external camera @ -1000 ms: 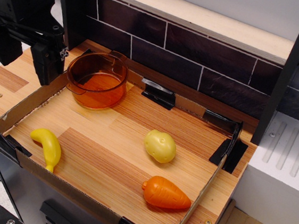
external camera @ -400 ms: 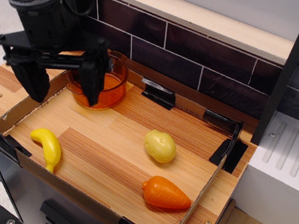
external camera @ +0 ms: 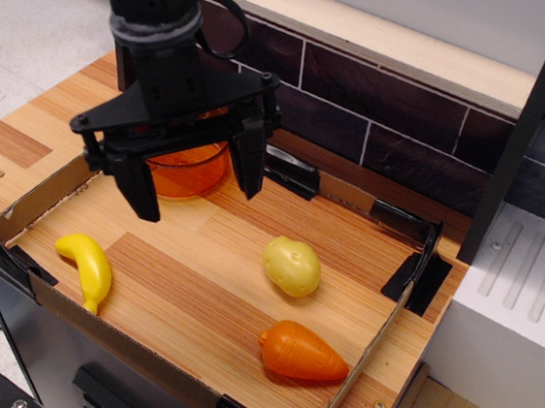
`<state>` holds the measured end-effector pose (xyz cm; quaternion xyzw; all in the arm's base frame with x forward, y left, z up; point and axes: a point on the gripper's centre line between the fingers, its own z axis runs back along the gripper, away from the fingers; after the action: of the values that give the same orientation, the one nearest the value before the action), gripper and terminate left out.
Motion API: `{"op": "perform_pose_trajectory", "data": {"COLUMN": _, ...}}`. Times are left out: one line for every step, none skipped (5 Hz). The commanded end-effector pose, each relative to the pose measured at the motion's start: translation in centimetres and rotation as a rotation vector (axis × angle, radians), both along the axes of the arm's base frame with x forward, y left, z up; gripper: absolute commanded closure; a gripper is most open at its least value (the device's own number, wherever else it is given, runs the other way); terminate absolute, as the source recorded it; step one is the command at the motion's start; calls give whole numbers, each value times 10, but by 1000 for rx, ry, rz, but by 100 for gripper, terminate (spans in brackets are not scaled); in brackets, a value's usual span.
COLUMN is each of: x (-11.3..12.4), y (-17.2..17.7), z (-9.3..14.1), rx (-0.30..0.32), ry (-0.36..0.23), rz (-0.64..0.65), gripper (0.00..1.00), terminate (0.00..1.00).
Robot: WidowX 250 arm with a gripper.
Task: Put potato in pot
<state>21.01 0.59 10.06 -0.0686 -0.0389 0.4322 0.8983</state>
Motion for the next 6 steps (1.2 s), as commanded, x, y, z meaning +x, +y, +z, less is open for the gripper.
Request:
{"op": "perform_pose_trajectory", "data": {"x": 42, "y": -10, "z": -11, "rx": 0, "ry": -25, "rz": 95, "gripper": 0, "terminate": 0}}
{"op": "perform_pose_trajectory", "data": {"x": 58, "y": -17, "z": -18, "rx": -24, "ry": -26, "rz": 117, "gripper": 0, "terminate": 0}}
{"op": "perform_pose_trajectory", "data": {"x": 65, "y": -23, "z": -29, "rx": -7, "ry": -38, "rz": 130, "gripper": 0, "terminate": 0}}
{"op": "perform_pose_trajectory", "data": {"x": 65, "y": -27, "z": -46, "rx": 19, "ry": -36, "rz": 118, "gripper": 0, "terminate": 0}}
{"op": "perform_pose_trajectory", "data": {"x": 65, "y": -31, "z": -58, "rx": 26, "ry": -13, "rz": 122, "gripper": 0, "terminate": 0}}
{"op": "perform_pose_trajectory", "data": {"x": 61, "y": -32, "z": -67, "rx": 53, "ry": -37, "rz": 106, "gripper": 0, "terminate": 0}}
